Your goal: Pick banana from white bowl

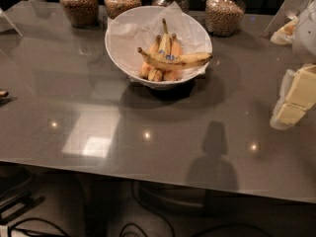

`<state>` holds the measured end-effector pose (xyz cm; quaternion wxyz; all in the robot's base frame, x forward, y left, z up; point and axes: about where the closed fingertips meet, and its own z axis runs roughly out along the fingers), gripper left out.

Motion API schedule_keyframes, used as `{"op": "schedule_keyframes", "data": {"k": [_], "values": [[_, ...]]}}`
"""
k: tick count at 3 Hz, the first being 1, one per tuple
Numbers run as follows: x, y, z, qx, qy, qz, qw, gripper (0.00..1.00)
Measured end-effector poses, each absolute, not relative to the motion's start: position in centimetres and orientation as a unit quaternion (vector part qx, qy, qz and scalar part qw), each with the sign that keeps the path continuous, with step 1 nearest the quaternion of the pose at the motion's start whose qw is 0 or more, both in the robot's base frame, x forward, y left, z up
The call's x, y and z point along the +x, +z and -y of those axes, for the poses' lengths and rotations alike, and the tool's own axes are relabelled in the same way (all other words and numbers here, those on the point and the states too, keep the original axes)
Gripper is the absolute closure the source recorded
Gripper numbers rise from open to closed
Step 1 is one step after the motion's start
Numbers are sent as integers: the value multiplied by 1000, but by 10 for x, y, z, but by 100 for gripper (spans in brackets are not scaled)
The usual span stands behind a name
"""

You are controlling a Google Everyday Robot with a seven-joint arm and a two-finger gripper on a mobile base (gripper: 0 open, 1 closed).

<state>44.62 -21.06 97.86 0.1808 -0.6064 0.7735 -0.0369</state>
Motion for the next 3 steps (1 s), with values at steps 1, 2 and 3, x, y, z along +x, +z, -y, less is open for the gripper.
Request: {"op": "schedule_keyframes", "data": {"k": [1, 2, 3], "values": [[467, 977, 203, -607, -34, -762, 223, 0], [499, 967, 192, -604, -23, -750, 270, 0], [537, 953, 177, -597, 2, -738, 314, 0]]}}
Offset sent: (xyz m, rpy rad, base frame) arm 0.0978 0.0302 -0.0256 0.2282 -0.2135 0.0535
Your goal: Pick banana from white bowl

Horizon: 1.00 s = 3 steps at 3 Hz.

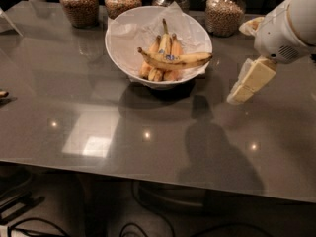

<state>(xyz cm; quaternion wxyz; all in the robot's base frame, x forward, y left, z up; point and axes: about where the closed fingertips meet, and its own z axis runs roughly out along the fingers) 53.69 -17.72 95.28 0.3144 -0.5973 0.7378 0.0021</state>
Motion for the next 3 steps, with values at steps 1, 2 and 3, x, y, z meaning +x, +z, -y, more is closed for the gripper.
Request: {"op": "schedule_keyframes", "data": {"k": [1, 2, 3], "values": [[574, 945, 149, -598, 31, -718, 354, 0], [574, 945, 149, -598, 31, -718, 354, 0], [584, 949, 138, -613, 26, -700, 365, 0]]}}
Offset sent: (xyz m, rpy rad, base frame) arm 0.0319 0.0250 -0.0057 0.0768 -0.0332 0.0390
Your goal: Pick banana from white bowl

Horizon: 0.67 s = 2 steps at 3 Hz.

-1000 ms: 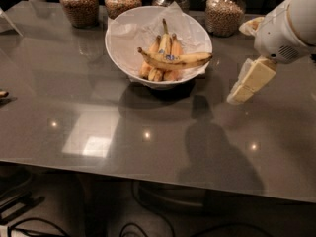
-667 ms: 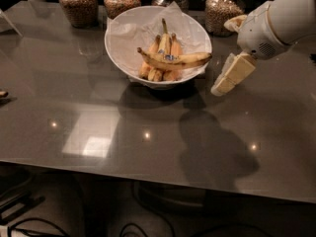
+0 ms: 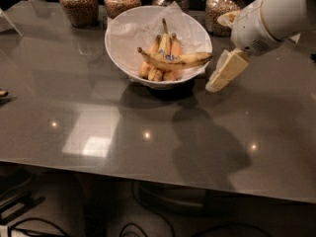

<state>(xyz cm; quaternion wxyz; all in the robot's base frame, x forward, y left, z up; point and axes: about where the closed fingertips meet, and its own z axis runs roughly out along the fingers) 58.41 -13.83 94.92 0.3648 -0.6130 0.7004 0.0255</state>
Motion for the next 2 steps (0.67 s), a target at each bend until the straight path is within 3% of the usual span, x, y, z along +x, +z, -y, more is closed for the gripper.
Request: {"op": "schedule_keyframes", "data": {"k": [1, 2], "values": [[612, 953, 108, -630, 32, -670, 390, 0], [638, 952, 81, -638, 45, -651, 409, 18]]}}
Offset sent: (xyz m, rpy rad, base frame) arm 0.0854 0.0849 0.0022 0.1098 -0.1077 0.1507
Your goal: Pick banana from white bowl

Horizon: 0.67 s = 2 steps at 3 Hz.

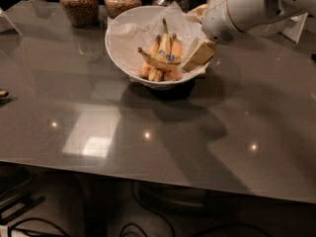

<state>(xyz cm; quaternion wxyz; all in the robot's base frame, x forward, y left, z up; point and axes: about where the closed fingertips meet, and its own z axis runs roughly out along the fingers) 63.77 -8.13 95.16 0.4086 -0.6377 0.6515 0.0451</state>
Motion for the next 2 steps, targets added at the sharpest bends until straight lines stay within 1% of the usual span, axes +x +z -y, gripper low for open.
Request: {"op": "schedule_keyframes", "data": {"k": [1, 2], "values": [[651, 945, 64, -642, 59, -643, 413, 33], [654, 933, 57, -644, 72, -644, 407, 31]]}}
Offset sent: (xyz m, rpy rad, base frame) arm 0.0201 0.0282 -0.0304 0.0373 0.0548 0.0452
